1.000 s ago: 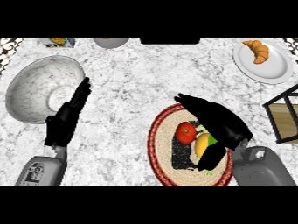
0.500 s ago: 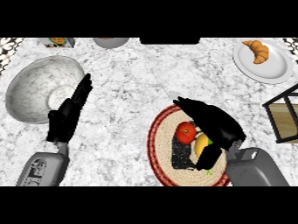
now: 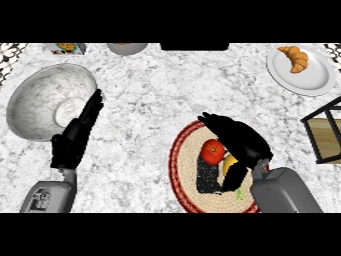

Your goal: Pick the tomato from the placemat and place it in the tiered shelf

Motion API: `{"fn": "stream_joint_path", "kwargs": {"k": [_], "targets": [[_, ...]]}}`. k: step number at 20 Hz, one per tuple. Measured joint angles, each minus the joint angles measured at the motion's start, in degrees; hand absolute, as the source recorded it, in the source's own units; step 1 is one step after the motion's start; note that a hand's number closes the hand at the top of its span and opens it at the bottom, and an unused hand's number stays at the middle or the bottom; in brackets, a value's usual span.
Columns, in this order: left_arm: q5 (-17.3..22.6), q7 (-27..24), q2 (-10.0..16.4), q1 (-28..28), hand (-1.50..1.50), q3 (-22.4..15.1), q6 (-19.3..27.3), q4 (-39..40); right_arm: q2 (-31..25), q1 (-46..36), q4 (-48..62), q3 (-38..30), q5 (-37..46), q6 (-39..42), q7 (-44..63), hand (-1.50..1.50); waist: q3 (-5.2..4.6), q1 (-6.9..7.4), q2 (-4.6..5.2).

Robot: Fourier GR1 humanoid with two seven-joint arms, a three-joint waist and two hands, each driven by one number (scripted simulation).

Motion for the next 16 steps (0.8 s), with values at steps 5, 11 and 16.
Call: {"fn": "stream_joint_path", "kwargs": {"k": [5,11,16], "targets": [[-0.57,-0.15,-0.47,0.21,0.00,0.19,-0.45,0.34,1.37,-0.83,4.84,-0.90,2.58,-2.10,-2.59,-1.50,-0.01,0.01,0.00],[-0.96,2.15,-0.91,-1.06,0.00,0.70,-0.54,-0.64,2.78,-0.84,8.87,-1.23,5.01,-4.02,-5.02,-1.50,0.00,-0.02,0.00],[-1.57,0.77,-1.17,-0.55,0.00,0.85,-0.85,0.05,2.74,-1.31,11.75,-2.45,6.16,-4.29,-7.77,-1.50,0.00,-0.02,0.00]]}}
